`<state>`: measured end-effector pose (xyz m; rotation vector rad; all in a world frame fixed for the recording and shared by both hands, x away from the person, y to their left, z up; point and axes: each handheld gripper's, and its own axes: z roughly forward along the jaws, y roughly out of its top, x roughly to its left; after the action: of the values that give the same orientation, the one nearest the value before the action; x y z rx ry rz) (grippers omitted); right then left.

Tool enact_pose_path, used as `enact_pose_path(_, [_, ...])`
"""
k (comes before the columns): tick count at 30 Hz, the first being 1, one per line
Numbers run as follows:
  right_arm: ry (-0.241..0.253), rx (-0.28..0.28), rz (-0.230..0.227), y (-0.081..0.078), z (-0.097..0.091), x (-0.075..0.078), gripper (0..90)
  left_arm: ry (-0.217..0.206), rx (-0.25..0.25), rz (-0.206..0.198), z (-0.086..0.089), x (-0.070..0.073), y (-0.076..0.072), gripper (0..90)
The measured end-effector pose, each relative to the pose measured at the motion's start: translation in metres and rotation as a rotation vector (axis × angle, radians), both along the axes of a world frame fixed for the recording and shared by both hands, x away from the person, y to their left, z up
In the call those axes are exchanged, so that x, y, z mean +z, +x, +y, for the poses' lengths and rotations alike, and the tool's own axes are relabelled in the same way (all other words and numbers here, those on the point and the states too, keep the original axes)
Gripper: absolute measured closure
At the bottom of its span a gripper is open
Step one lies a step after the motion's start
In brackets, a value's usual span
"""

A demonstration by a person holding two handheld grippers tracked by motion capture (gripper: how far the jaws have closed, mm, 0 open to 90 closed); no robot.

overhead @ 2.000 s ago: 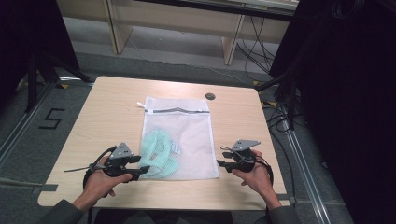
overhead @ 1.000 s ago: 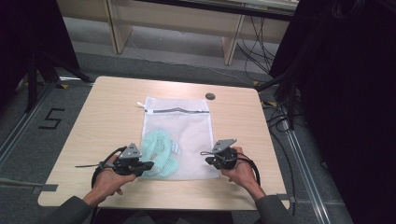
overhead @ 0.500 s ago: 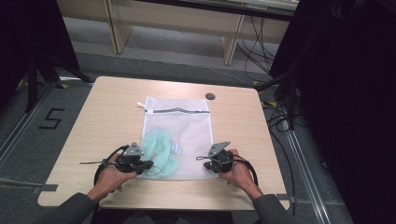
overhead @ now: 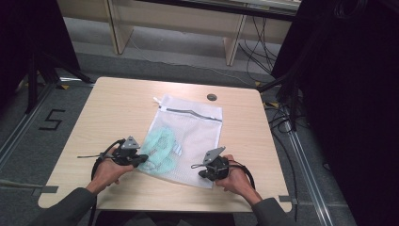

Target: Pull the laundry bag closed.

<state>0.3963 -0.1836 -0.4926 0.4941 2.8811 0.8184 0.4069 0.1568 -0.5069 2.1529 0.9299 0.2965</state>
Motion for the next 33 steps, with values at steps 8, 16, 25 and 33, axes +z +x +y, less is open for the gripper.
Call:
enact_pose_path(8, [0.011, 0.048, 0.024, -0.009, 0.016, -0.001, 90.0, 0.016, 0.012, -0.004, 0.003, 0.0, 0.013, 89.6])
enact_pose_path(16, [0.017, 0.095, 0.027, -0.016, 0.038, -0.001, 90.0, 0.045, 0.003, -0.004, 0.006, 0.0, 0.026, 89.6])
enact_pose_path(25, [0.026, 0.149, 0.019, -0.025, 0.075, -0.003, 90.0, 0.059, 0.007, -0.014, 0.003, 0.001, 0.045, 89.6])
enact_pose_path(33, [0.041, 0.191, 0.026, -0.029, 0.095, -0.005, 90.0, 0.072, 0.036, -0.046, 0.006, 0.0, 0.058, 89.6])
